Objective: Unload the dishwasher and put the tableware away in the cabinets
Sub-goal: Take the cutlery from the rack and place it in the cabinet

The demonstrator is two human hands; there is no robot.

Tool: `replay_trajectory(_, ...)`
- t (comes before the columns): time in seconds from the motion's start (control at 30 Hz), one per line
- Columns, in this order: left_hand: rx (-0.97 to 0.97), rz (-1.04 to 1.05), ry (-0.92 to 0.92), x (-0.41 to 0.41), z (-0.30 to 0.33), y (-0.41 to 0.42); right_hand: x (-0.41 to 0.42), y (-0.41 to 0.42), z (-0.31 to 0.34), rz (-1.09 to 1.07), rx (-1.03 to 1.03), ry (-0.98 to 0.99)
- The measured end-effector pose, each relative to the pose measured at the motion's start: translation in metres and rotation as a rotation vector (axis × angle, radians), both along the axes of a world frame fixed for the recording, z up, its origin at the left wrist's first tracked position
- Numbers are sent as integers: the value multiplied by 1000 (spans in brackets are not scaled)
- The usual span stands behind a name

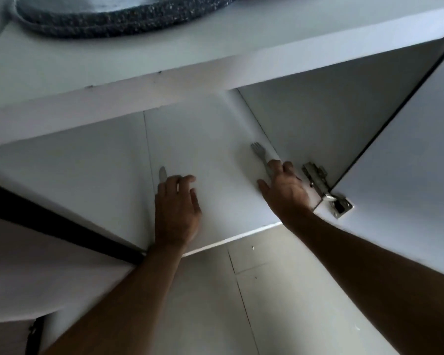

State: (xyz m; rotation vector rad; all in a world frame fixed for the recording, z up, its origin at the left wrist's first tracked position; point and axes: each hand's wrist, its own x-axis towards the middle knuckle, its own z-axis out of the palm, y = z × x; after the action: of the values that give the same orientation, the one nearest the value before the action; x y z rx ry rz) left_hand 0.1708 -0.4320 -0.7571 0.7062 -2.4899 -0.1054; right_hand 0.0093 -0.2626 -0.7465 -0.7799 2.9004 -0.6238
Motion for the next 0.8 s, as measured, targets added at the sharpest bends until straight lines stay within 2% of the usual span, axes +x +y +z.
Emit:
replay_trajectory(0.1,-96,-20,-80,2,20,12,20,5,14,61,18,77)
replay_trajectory(0.23,-101,-167,-90,19,54,27,45,21,54,75,80,119)
replay_trajectory(0.4,128,-288,-109,57,133,58,84,56,138,137,98,94)
replay_trajectory(0.63,256,-247,-144,123,316,134,148,102,308,163,100,13)
replay_trajectory(0.8,210,-257,-156,158,453,161,185,123,440,122,31,-72)
